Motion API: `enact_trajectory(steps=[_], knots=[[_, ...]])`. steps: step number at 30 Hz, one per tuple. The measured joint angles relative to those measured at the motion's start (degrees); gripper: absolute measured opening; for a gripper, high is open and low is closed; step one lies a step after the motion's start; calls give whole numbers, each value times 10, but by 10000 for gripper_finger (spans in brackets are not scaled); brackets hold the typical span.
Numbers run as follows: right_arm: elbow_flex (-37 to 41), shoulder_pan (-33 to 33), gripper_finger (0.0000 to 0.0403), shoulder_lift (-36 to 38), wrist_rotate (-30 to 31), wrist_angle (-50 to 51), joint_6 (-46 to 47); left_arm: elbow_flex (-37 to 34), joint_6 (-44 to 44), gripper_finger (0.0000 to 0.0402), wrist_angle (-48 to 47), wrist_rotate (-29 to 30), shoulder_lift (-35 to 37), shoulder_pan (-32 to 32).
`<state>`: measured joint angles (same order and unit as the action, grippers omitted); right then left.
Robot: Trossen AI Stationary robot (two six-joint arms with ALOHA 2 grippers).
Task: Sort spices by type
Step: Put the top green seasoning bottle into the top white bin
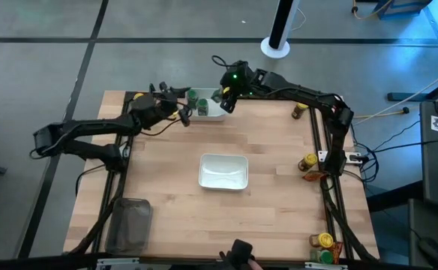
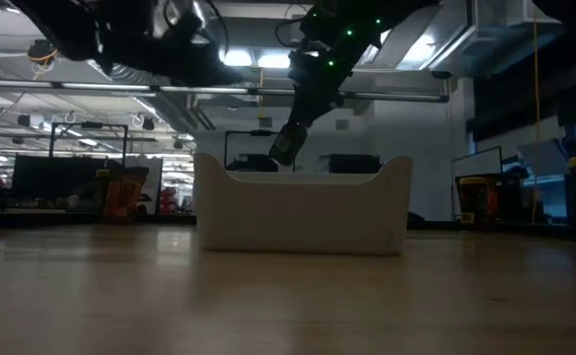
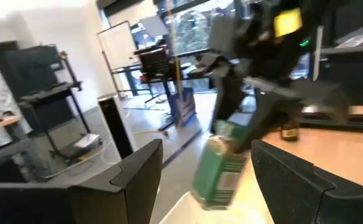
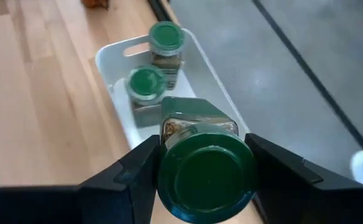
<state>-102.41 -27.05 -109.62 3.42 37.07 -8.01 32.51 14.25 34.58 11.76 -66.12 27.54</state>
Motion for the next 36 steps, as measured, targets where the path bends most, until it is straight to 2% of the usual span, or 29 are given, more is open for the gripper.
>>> enact_trajectory(steps=[7, 18, 30, 36], knots=[[0, 1, 216, 0, -29, 0, 0, 18, 16, 235, 40, 0, -90, 40], [0, 1, 216, 0, -30, -15, 0, 72, 31, 235, 37, -1, -205, 56], [0, 1, 216, 0, -30, -34, 0, 79, 27, 235, 20, -2, -219, 56], [0, 1, 216, 0, -30, -50, 0, 79, 27, 235, 11, -33, -219, 56]])
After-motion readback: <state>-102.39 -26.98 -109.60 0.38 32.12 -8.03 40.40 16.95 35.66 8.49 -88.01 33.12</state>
